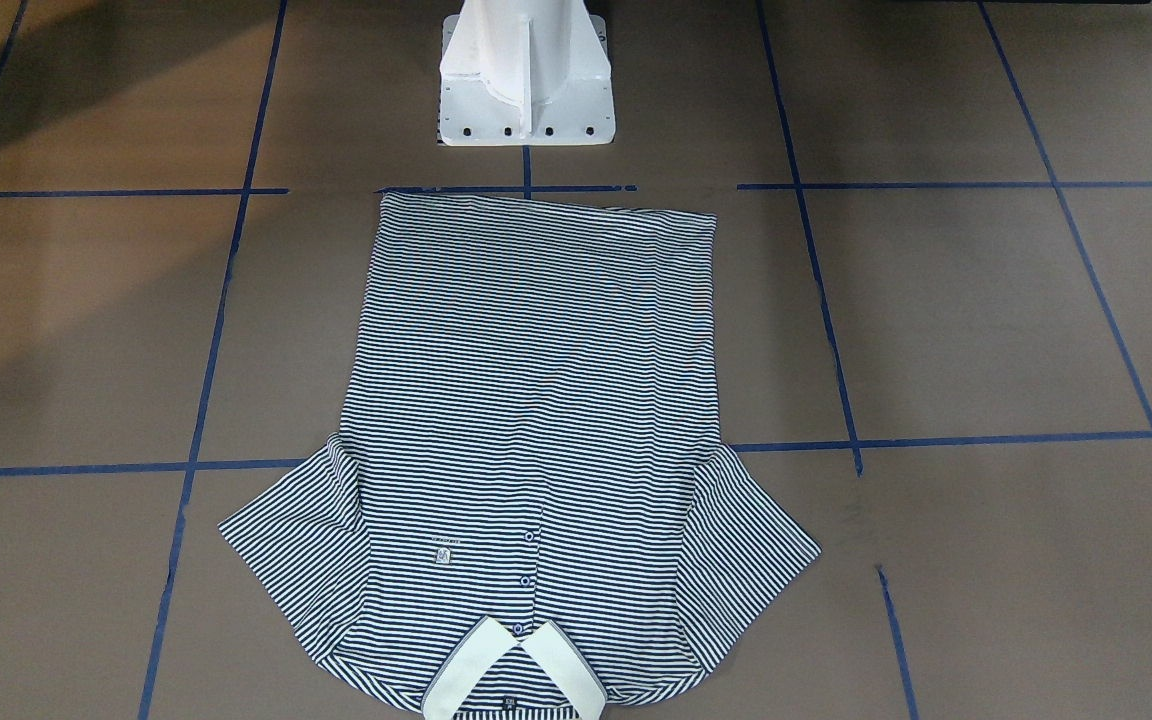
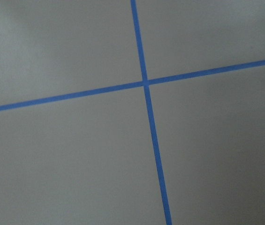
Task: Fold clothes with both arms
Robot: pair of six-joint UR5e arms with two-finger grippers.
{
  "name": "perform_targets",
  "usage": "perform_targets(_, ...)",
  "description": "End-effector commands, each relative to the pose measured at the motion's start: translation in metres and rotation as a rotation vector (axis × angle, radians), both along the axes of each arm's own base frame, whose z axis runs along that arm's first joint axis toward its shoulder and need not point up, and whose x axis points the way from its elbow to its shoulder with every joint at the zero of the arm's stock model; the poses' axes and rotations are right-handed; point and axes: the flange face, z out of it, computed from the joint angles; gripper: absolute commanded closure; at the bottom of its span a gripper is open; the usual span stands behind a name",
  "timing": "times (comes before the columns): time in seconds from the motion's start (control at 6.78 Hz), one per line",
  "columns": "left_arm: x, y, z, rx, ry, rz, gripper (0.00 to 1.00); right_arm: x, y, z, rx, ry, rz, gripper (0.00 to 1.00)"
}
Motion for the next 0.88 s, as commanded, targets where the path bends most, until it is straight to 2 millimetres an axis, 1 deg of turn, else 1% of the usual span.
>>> perform_targets(0.0,0.016,-0.067,-0.073,0.324,0.008,0.033,0.0,-0.002,-0.043,0.011,0.118,-0.005,0.008,0.0)
perform_targets(0.15,0.033,-0.094,-0.086,0.385,0.015,0.066,0.0,-0.002,-0.047,0.03,0.201,-0.012,0.012,0.0)
perform_targets(0.29,0.057,-0.117,-0.091,0.396,0.023,0.104,0.0,-0.003,-0.057,0.03,0.272,-0.033,0.038,0.0)
perform_targets(0.44,0.065,-0.126,-0.096,0.403,0.025,0.115,0.0,-0.031,-0.09,0.004,0.185,-0.089,0.131,0.0)
perform_targets(0.59,0.07,-0.127,-0.098,0.408,0.028,0.124,0.0,-0.088,-0.121,-0.036,0.116,-0.144,0.169,0.0)
perform_targets(0.74,0.078,-0.131,-0.102,0.415,0.031,0.137,0.0,-0.136,-0.15,-0.064,0.054,-0.162,0.226,0.0)
